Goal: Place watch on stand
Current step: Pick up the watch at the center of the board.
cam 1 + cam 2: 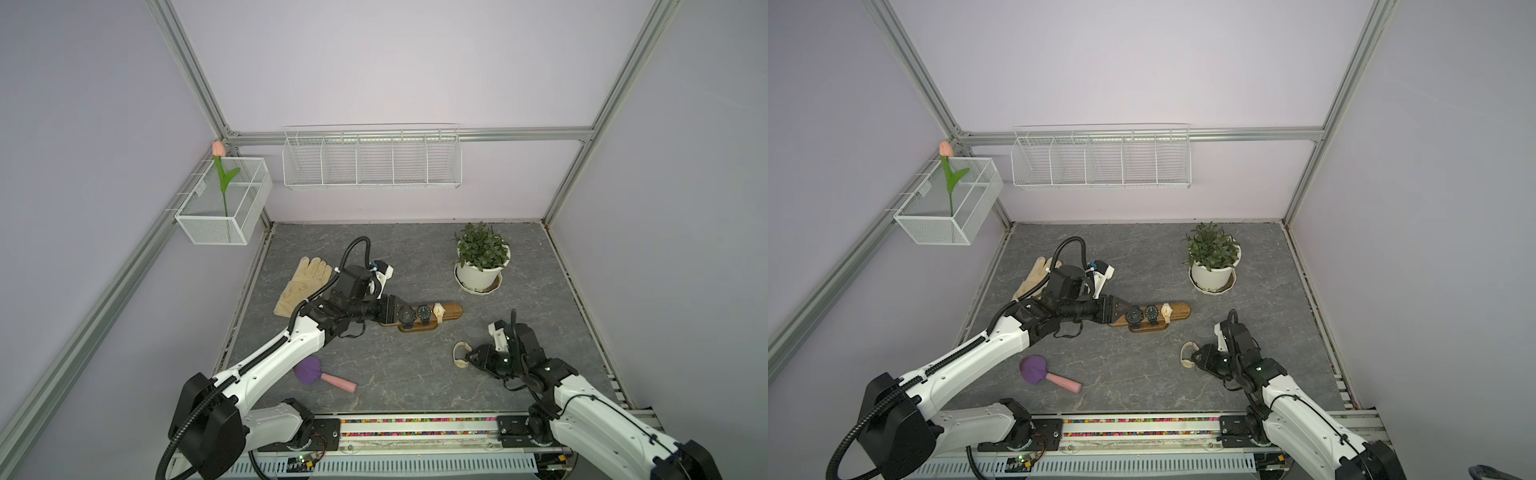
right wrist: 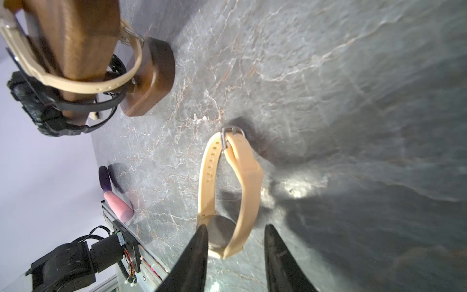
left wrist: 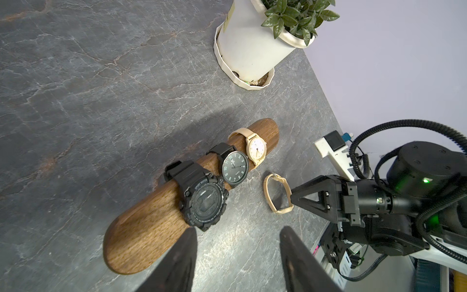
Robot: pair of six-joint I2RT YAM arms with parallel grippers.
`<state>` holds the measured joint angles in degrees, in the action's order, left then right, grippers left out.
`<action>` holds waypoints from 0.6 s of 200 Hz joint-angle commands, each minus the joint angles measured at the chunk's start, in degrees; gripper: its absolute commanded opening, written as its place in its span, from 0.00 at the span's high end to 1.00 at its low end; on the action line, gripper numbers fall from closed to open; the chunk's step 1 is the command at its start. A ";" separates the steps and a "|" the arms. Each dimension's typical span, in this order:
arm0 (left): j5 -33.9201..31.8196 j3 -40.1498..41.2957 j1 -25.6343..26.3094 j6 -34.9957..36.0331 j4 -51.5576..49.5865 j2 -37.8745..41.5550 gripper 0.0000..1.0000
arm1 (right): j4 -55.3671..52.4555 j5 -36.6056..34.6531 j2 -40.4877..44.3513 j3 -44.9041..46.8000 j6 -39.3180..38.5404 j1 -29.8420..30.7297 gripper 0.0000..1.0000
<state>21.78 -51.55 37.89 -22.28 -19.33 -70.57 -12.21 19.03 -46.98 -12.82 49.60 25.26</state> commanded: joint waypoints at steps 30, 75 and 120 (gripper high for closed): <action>0.47 -1.56 0.08 -0.66 0.40 -0.34 0.45 | 11.56 3.65 -2.43 4.45 3.92 -0.66 0.55; 1.00 -2.52 0.08 -0.74 0.47 -1.81 0.45 | 16.58 3.91 -0.15 6.29 4.34 -1.05 0.49; 1.09 -2.77 0.16 -0.57 0.44 -2.11 0.45 | 20.49 5.44 2.45 7.54 5.31 -1.36 0.49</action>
<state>22.37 -52.29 37.89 -22.46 -19.33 -72.34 3.95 22.76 -46.26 -6.35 53.12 24.29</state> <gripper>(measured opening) 0.550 0.509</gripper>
